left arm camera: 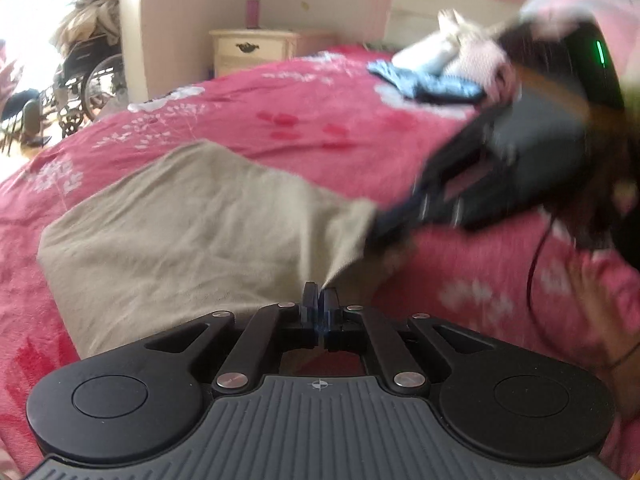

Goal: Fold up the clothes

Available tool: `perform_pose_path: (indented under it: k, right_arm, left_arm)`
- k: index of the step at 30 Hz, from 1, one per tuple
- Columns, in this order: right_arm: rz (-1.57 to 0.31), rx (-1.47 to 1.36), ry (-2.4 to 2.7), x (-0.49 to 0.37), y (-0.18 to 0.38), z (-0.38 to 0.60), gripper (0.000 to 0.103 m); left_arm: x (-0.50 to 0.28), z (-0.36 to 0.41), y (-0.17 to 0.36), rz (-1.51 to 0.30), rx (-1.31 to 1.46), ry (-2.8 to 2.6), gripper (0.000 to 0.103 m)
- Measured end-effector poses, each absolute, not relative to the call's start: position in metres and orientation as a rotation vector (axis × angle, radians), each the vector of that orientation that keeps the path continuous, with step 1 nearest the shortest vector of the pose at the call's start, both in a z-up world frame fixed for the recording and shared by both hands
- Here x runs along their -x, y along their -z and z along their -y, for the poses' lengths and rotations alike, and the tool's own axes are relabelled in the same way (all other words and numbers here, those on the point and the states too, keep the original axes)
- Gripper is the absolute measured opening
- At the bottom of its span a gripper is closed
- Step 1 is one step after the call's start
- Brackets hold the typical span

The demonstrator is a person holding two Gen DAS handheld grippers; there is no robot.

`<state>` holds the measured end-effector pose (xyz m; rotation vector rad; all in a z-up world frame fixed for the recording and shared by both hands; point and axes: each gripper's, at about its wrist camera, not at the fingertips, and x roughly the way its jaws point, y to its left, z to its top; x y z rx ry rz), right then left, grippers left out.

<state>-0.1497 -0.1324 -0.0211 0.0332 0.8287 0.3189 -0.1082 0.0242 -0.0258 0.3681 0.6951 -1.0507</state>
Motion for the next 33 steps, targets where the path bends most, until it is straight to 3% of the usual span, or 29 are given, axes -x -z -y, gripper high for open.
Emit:
perform_pose_path:
  k: [3, 5, 9, 11, 12, 13, 18, 23, 27, 29, 31, 33]
  right_arm:
    - [-0.786, -0.049, -0.298, 0.158, 0.008, 0.149, 0.008]
    - [-0.733, -0.016, -0.307, 0.160, 0.000, 0.153, 0.008]
    - [-0.687, 0.099, -0.432, 0.150, -0.007, 0.138, 0.008]
    - [-0.669, 0.177, -0.513, 0.147, -0.007, 0.127, 0.019]
    - [-0.649, 0.221, -0.540, 0.147, -0.008, 0.121, 0.031]
    - [-0.625, 0.253, -0.555, 0.147, -0.008, 0.117, 0.035]
    - [-0.568, 0.329, -0.592, 0.143, -0.011, 0.106, 0.035]
    - [-0.625, 0.362, -0.613, 0.134, -0.001, 0.095, 0.035]
    - [-0.627, 0.305, -0.631, 0.135, -0.007, 0.101, 0.032]
    - [-0.622, 0.321, -0.636, 0.136, -0.007, 0.101, 0.026]
    - [-0.631, 0.359, -0.639, 0.135, -0.002, 0.099, 0.015]
    - [-0.633, 0.374, -0.626, 0.134, 0.000, 0.098, 0.006]
  left_arm:
    - [0.111, -0.028, 0.030, -0.728, -0.372, 1.047, 0.003]
    - [0.112, -0.030, 0.031, -0.772, -0.384, 1.037, 0.013]
    - [0.121, -0.045, 0.022, -0.776, -0.401, 0.986, 0.014]
    - [0.123, -0.056, 0.011, -0.757, -0.402, 0.948, 0.015]
    - [0.122, -0.061, 0.005, -0.747, -0.398, 0.927, 0.015]
    - [0.120, -0.066, -0.001, -0.738, -0.391, 0.904, 0.015]
    - [0.112, -0.071, -0.010, -0.732, -0.393, 0.847, 0.019]
    - [0.114, -0.056, -0.013, -0.676, -0.425, 0.897, 0.031]
    - [0.109, -0.053, -0.023, -0.627, -0.413, 0.903, 0.035]
    - [0.103, -0.053, -0.024, -0.618, -0.410, 0.900, 0.045]
    - [0.096, -0.048, -0.017, -0.643, -0.435, 0.917, 0.058]
    - [0.093, -0.041, -0.003, -0.657, -0.494, 0.907, 0.057]
